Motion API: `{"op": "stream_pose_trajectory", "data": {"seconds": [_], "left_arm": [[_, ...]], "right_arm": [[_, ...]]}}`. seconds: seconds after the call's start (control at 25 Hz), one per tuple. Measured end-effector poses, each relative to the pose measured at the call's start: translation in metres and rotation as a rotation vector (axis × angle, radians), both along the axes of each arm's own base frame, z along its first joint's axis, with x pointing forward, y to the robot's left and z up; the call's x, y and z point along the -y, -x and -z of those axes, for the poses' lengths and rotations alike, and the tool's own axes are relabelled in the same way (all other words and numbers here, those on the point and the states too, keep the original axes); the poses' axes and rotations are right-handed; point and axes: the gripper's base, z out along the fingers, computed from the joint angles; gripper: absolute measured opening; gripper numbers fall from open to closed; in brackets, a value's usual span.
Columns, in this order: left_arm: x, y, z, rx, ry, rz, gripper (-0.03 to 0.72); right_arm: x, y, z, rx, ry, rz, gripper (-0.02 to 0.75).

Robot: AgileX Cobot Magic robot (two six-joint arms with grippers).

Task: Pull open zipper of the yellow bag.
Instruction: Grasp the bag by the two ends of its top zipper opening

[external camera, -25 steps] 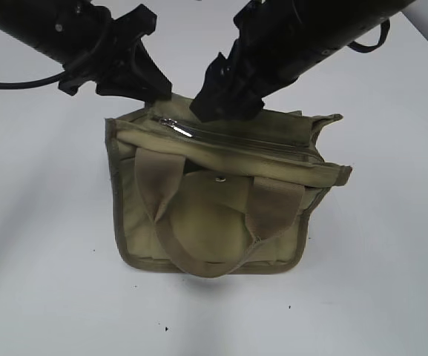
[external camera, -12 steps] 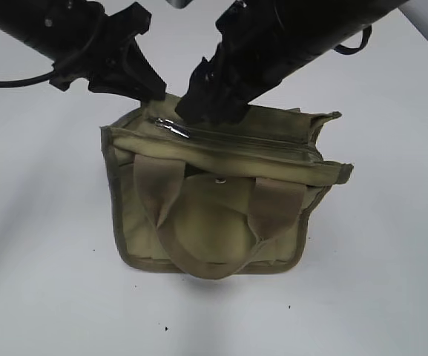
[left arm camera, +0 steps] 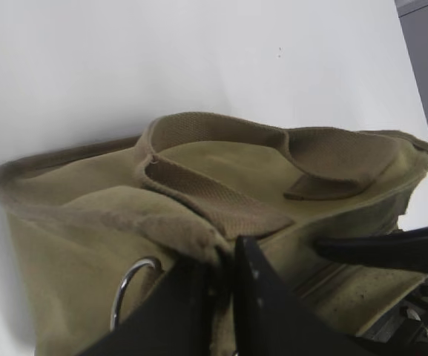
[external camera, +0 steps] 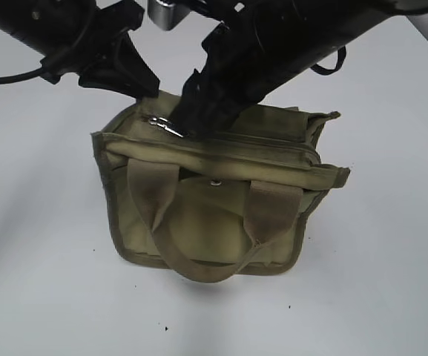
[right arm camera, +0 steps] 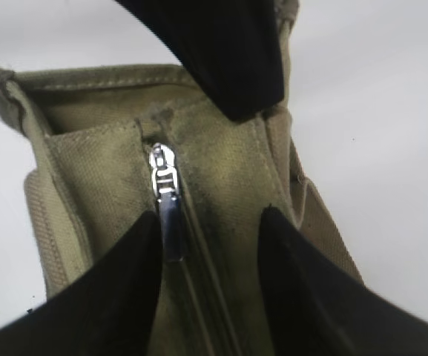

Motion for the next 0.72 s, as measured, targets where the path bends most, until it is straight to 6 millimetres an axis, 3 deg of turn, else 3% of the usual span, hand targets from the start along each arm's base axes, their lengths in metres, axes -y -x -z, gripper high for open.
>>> {"op": "stream_pose_trajectory", "data": {"seconds": [0.4,0.72], "left_arm": [[0.000,0.000,0.000,0.001,-0.001,0.000,0.064],[0.000,0.000,0.000,0.002,-0.001,0.000,0.064]], "right_arm": [[-0.005,0.010,-0.013,0.036,-0.040,-0.055,0.333],[-0.016,0.003,0.011,0.065,0.032,-0.122,0.333]]}}
